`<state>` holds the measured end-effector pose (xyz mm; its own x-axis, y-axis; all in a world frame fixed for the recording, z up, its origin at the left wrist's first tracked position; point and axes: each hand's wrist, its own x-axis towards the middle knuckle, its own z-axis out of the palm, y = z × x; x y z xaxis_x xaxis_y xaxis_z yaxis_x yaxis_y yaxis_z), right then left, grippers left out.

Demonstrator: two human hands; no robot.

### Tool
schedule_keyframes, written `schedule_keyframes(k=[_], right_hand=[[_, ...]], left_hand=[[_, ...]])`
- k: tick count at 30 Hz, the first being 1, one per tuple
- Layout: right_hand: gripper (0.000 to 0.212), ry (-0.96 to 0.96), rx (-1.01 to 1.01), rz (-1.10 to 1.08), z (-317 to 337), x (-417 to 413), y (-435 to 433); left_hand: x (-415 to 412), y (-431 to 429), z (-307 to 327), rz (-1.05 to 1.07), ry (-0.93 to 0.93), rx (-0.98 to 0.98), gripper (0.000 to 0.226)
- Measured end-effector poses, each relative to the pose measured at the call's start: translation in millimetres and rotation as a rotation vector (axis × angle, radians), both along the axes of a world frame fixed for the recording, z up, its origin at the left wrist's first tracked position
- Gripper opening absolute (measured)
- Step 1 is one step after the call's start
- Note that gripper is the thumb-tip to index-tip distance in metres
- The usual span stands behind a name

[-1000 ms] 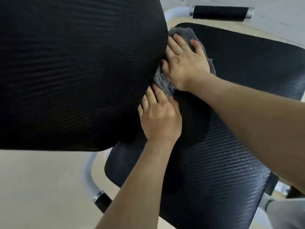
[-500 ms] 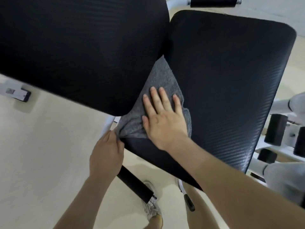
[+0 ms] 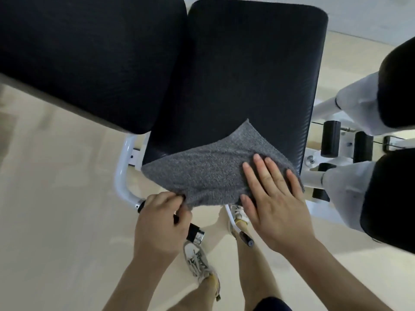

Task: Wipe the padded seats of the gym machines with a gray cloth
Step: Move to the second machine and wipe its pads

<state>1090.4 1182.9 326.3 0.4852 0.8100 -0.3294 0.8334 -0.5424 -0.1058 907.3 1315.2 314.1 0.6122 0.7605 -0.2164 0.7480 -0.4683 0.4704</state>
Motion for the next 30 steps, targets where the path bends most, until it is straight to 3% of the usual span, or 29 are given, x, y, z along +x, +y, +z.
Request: schedule_keyframes(k=[7, 11, 15, 22, 27, 30], right_hand=[[0.074, 0.042, 0.073, -0.336, 12.9, 18.6, -20.0], [0.079, 0.150, 0.234, -0.519, -4.8, 18.6, 19.4], [0.079, 0.193, 0.311, -0.689, -14.4, 53.7, 46.6], [0.070, 0.362, 0.437, -0.818, -17.2, 161.7, 92.0], [0.072, 0.531, 0.593, -0.869, -22.4, 213.3, 115.8], [0.082, 0.356, 0.543, -0.640, -16.0, 225.9, 124.2]], left_hand=[[43.8, -1.3, 17.8, -0.031, -0.142, 0.078, 0.036], [74.0, -9.4, -9.8, -0.240, 0.066, 0.080, 0.051], [108.5, -7.0, -15.2, -0.275, 0.169, 0.074, 0.063], [236.4, 51.0, -23.7, -0.315, 0.131, 0.134, 0.066], [265.2, 72.3, -24.4, -0.324, 0.111, 0.167, 0.062], [251.8, 77.5, -25.8, -0.231, 0.130, 0.184, 0.059]])
